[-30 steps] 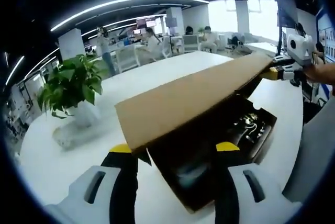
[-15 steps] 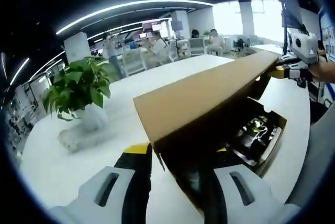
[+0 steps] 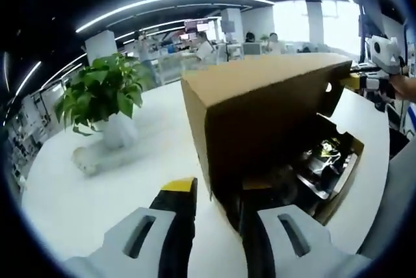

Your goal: Operate the shoe box by opening the lid, removing the specified soft item, and placing it in the target area until the item is outside and the box remains undamaged.

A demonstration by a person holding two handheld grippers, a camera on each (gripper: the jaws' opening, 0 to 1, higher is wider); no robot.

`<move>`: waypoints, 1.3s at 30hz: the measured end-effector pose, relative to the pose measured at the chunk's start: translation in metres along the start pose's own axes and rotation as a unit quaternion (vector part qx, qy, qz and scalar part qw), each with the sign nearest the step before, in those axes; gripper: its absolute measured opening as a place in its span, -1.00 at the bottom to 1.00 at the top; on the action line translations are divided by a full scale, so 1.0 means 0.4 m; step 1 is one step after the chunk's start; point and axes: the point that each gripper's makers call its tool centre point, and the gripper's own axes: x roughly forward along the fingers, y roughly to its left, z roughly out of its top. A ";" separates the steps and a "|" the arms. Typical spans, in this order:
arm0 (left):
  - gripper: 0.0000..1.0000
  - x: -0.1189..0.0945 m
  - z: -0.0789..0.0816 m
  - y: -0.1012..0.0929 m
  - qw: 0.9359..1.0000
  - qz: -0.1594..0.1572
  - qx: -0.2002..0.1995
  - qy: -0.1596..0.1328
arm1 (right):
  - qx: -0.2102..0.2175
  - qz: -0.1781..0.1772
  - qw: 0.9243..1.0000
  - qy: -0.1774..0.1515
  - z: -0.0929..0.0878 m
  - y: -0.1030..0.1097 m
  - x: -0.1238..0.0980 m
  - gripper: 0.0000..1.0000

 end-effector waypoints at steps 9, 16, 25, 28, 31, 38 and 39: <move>-0.59 0.024 -0.031 -0.001 1.000 0.003 -0.008 0.013 | -0.001 -0.002 1.000 0.005 0.006 -0.010 0.009 -0.95; -0.63 0.040 -0.044 0.001 1.000 0.002 -0.012 0.022 | 0.000 -0.005 1.000 0.007 0.009 -0.017 0.016 -0.96; -0.68 0.065 -0.073 0.006 0.999 0.003 -0.013 0.036 | 0.003 -0.011 1.000 0.008 0.015 -0.030 0.026 -0.97; -0.71 0.075 -0.084 0.007 0.999 0.004 -0.012 0.042 | 0.004 -0.012 1.000 0.007 0.017 -0.035 0.031 -0.97; -0.76 0.081 -0.083 0.010 0.999 0.007 -0.014 0.041 | 0.005 -0.014 1.000 0.007 0.020 -0.041 0.036 -0.97; -0.86 0.089 -0.079 0.014 0.999 0.014 -0.012 0.042 | 0.007 -0.016 1.000 0.007 0.023 -0.048 0.043 -0.97; -0.87 0.090 -0.078 0.014 0.999 0.014 -0.011 0.043 | 0.008 -0.016 1.000 0.006 0.023 -0.048 0.043 -0.97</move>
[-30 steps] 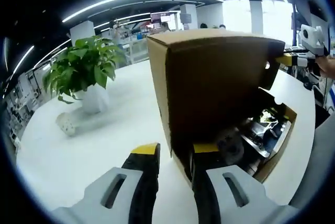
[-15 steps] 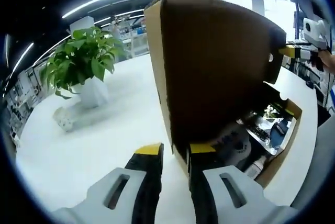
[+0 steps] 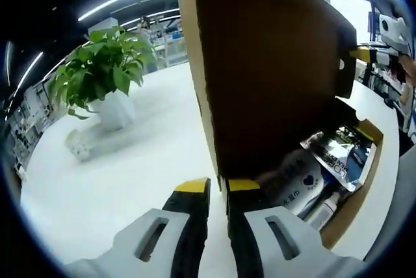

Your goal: Operate the shoe box by opening the lid, removing the specified soft item, and placing it in the target area until the item is outside and the box remains undamaged.

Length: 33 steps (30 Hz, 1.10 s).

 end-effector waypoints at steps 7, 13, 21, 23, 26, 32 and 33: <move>-0.97 0.005 0.004 -0.004 1.000 0.000 -0.006 0.003 | 0.001 -0.001 1.000 0.000 0.002 -0.004 0.005 -0.97; -0.98 0.005 0.006 0.000 1.000 0.001 -0.010 0.007 | 0.000 -0.002 1.000 0.000 0.004 -0.006 0.011 -0.96; -0.98 0.007 0.006 0.004 1.000 -0.001 -0.016 0.011 | -0.009 -0.004 1.000 0.001 0.004 -0.005 0.011 -0.94; -0.99 0.007 0.007 0.004 1.000 0.000 -0.016 0.012 | -0.012 -0.004 1.000 0.002 0.002 -0.005 0.011 -0.93; -0.99 0.010 0.008 0.006 1.000 0.000 -0.019 0.016 | -0.016 -0.004 1.000 0.007 -0.004 -0.004 0.011 -0.92; -0.99 0.013 0.011 0.008 1.000 -0.001 -0.017 0.019 | -0.018 -0.004 1.000 0.015 -0.024 0.001 0.009 -0.92; -0.99 0.014 0.011 0.009 1.000 -0.001 -0.020 0.019 | -0.018 -0.004 1.000 0.017 -0.031 0.003 0.009 -0.92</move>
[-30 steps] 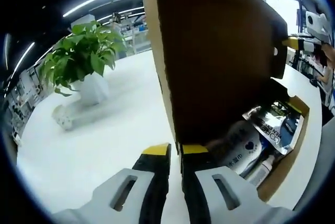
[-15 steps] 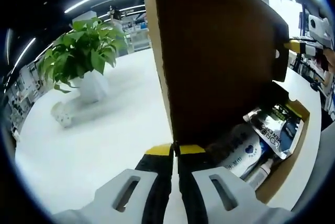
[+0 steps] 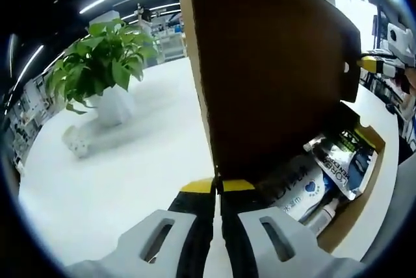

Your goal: Operate the shoe box by opening the lid, removing the specified soft item, and placing it in the target area until the item is outside and the box remains undamaged.

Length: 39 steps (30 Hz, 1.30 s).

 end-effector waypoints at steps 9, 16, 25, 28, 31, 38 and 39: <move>-0.99 0.005 0.000 0.005 1.000 0.000 -0.004 0.002 | 0.002 0.002 1.000 0.022 -0.061 0.017 -0.004 -0.92; -0.99 0.003 0.000 0.004 1.000 -0.001 -0.005 0.003 | 0.013 0.002 0.999 0.049 -0.133 0.033 0.003 -0.95; -0.99 0.004 0.008 0.007 1.000 -0.002 -0.006 0.000 | 0.037 0.003 0.997 0.060 -0.168 0.036 0.013 -1.00; -1.00 0.004 0.012 0.007 1.000 -0.003 -0.004 -0.002 | 0.049 -0.001 0.997 0.060 -0.165 0.029 0.024 -1.00; -1.00 0.005 0.016 0.009 1.000 -0.003 -0.004 -0.004 | 0.054 -0.005 0.997 0.058 -0.162 0.021 0.032 -1.00; -1.00 0.006 0.027 0.008 1.000 -0.002 -0.003 -0.008 | 0.066 -0.005 0.996 0.055 -0.156 0.008 0.043 -1.00; -1.00 0.007 0.029 0.008 1.000 -0.001 -0.003 -0.009 | 0.065 -0.005 0.996 0.055 -0.156 0.008 0.044 -1.00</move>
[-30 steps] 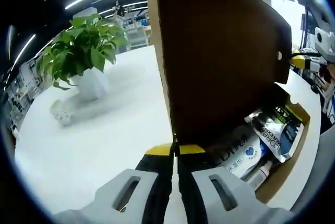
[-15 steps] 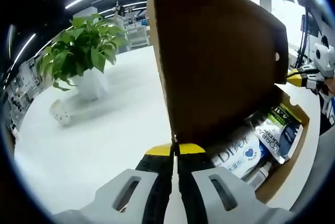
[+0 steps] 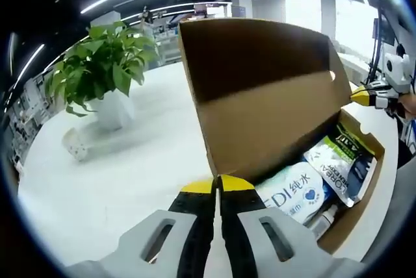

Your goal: Operate the shoe box by opening the lid, removing the specified soft item, and placing it in the target area until the item is outside and the box remains undamaged.

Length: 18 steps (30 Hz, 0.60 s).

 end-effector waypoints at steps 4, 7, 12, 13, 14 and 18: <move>-1.00 0.002 0.003 0.002 1.000 -0.001 -0.002 -0.001 | -0.001 0.000 1.000 0.000 0.005 -0.003 0.004 -1.00; -1.00 0.005 0.006 0.003 1.000 -0.001 -0.002 -0.002 | 0.000 0.000 1.000 0.000 0.009 -0.007 0.008 -1.00; -1.00 0.010 0.009 0.006 1.000 0.000 -0.002 -0.002 | 0.002 0.001 1.000 0.001 0.012 -0.010 0.013 -1.00; -1.00 0.010 0.010 0.006 1.000 0.000 -0.002 -0.001 | 0.003 0.001 1.000 0.001 0.013 -0.010 0.014 -1.00; -1.00 0.011 0.010 0.007 1.000 -0.001 -0.003 -0.001 | 0.003 0.001 1.000 0.001 0.013 -0.011 0.015 -1.00; -1.00 0.014 0.013 0.009 1.000 0.000 -0.003 -0.002 | 0.005 0.000 1.000 0.001 0.017 -0.014 0.020 -1.00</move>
